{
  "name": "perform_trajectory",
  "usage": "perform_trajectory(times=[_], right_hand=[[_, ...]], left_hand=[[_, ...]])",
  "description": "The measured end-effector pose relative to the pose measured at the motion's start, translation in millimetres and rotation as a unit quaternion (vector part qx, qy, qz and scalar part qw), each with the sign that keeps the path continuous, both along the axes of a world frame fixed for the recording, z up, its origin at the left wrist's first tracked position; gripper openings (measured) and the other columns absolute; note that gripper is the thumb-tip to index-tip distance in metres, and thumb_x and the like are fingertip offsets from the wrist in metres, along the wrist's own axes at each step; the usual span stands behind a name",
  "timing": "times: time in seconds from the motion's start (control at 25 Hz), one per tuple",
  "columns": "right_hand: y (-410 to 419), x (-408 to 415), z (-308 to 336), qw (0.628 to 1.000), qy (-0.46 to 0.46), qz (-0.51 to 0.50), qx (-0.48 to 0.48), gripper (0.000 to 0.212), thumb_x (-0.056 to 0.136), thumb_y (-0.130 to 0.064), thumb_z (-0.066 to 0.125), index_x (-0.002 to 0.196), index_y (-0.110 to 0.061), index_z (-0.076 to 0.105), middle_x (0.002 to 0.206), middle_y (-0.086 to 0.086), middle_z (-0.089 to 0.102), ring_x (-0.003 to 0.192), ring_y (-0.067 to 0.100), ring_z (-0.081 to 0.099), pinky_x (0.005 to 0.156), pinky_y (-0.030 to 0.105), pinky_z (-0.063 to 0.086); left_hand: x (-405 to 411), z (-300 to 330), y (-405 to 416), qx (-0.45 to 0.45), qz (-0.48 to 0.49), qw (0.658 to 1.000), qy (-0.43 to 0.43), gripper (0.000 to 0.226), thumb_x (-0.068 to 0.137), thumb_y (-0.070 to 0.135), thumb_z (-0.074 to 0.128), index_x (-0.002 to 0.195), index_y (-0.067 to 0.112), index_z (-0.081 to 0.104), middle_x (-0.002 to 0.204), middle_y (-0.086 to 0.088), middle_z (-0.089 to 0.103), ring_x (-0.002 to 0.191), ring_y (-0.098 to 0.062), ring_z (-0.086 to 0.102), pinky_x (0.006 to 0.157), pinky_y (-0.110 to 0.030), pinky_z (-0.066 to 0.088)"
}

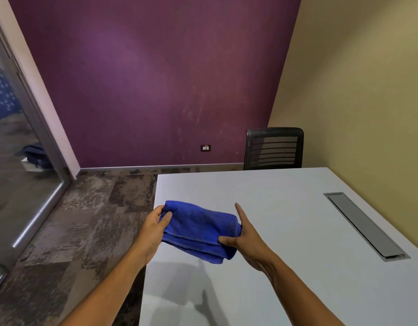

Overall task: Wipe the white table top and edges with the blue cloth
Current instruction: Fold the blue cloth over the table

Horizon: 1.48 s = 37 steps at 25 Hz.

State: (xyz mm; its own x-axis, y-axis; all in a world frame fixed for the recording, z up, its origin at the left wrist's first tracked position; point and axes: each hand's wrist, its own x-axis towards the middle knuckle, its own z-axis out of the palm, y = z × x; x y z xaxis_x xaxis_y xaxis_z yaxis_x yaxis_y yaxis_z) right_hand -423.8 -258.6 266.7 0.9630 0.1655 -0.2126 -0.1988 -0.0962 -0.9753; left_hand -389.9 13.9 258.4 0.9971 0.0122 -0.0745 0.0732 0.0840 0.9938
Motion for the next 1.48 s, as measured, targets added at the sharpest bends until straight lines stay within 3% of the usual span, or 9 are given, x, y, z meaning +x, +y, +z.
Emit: perform_trajectory(times=[0.08,0.2,0.4,0.56,0.68,0.88,1.16,1.28,1.48], right_hand=[[1,8,-4,1.0,-0.004,0.008,-0.012,0.124,0.078,0.002,0.083,0.155,-0.059,0.007,0.136,-0.001,0.062,0.11,0.014,0.072,0.092,0.035,0.061],[6,23,-6,1.0,-0.015,0.013,-0.02,0.123,0.074,0.007,0.076,0.154,-0.062,0.012,0.131,0.003,0.062,0.106,0.018,0.072,0.085,0.035,0.062],[10,54,-16,1.0,0.01,-0.017,0.016,0.097,0.08,0.002,0.075,0.152,-0.05,0.035,0.138,-0.001,0.06,0.114,0.02,0.07,0.097,0.042,0.059],[15,76,-25,0.989,0.087,-0.038,0.112,0.069,0.086,-0.016,0.082,0.146,-0.025,0.051,0.134,0.005,0.068,0.119,0.023,0.069,0.098,0.039,0.058],[17,95,-32,0.98,0.108,-0.086,0.142,0.071,0.084,0.005,0.078,0.146,-0.015,0.049,0.124,0.017,0.072,0.112,0.031,0.072,0.089,0.04,0.06],[20,118,-42,0.982,0.117,-0.081,0.124,0.091,0.076,0.027,0.07,0.14,-0.034,0.048,0.117,0.028,0.07,0.104,0.038,0.073,0.079,0.039,0.063],[28,159,-38,0.991,0.086,-0.084,0.054,0.044,0.08,0.021,0.067,0.114,-0.006,0.074,0.107,0.015,0.078,0.101,0.036,0.074,0.082,0.042,0.061],[35,179,-42,0.993,0.101,-0.061,0.029,0.031,0.09,0.016,0.06,0.107,-0.005,0.076,0.094,0.01,0.078,0.09,0.031,0.071,0.078,0.046,0.061],[44,202,-61,0.991,0.128,-0.017,-0.04,0.032,0.1,0.001,0.052,0.117,-0.022,0.065,0.111,0.003,0.073,0.095,0.022,0.071,0.062,0.036,0.061]], left_hand=[[2,-1,-1,-0.031,0.014,0.999,0.023,0.021,0.102,0.015,0.049,0.116,0.024,0.062,0.117,-0.005,0.07,0.107,-0.023,0.068,0.086,-0.038,0.058],[12,-4,1,-0.068,0.033,0.995,0.06,0.022,0.102,0.013,0.049,0.119,0.02,0.06,0.112,-0.007,0.072,0.1,-0.023,0.071,0.073,-0.033,0.059],[35,-10,5,-0.092,0.008,0.992,0.082,0.023,0.099,0.01,0.054,0.12,0.011,0.062,0.112,-0.011,0.074,0.104,-0.028,0.07,0.086,-0.04,0.058],[55,-14,17,-0.082,-0.035,0.991,0.101,0.021,0.096,0.012,0.06,0.115,0.008,0.067,0.109,-0.013,0.075,0.1,-0.029,0.072,0.078,-0.032,0.061],[73,-21,25,-0.073,-0.039,0.989,0.122,0.021,0.096,0.012,0.06,0.115,0.005,0.067,0.109,-0.015,0.075,0.101,-0.031,0.071,0.086,-0.039,0.059],[98,-33,25,-0.065,-0.029,0.988,0.14,0.021,0.095,0.011,0.062,0.113,0.003,0.067,0.107,-0.018,0.075,0.098,-0.031,0.072,0.082,-0.038,0.059],[129,-38,32,-0.054,-0.03,0.987,0.151,0.022,0.099,0.012,0.055,0.118,0.006,0.064,0.117,-0.016,0.071,0.11,-0.032,0.067,0.1,-0.05,0.051],[140,-42,34,-0.057,0.0,0.988,0.145,0.023,0.099,0.011,0.055,0.12,0.008,0.064,0.118,-0.014,0.071,0.112,-0.03,0.066,0.101,-0.048,0.05],[159,-57,34,-0.036,0.065,0.984,0.16,0.023,0.095,0.014,0.063,0.118,0.01,0.063,0.113,-0.015,0.072,0.106,-0.031,0.069,0.094,-0.047,0.054]])
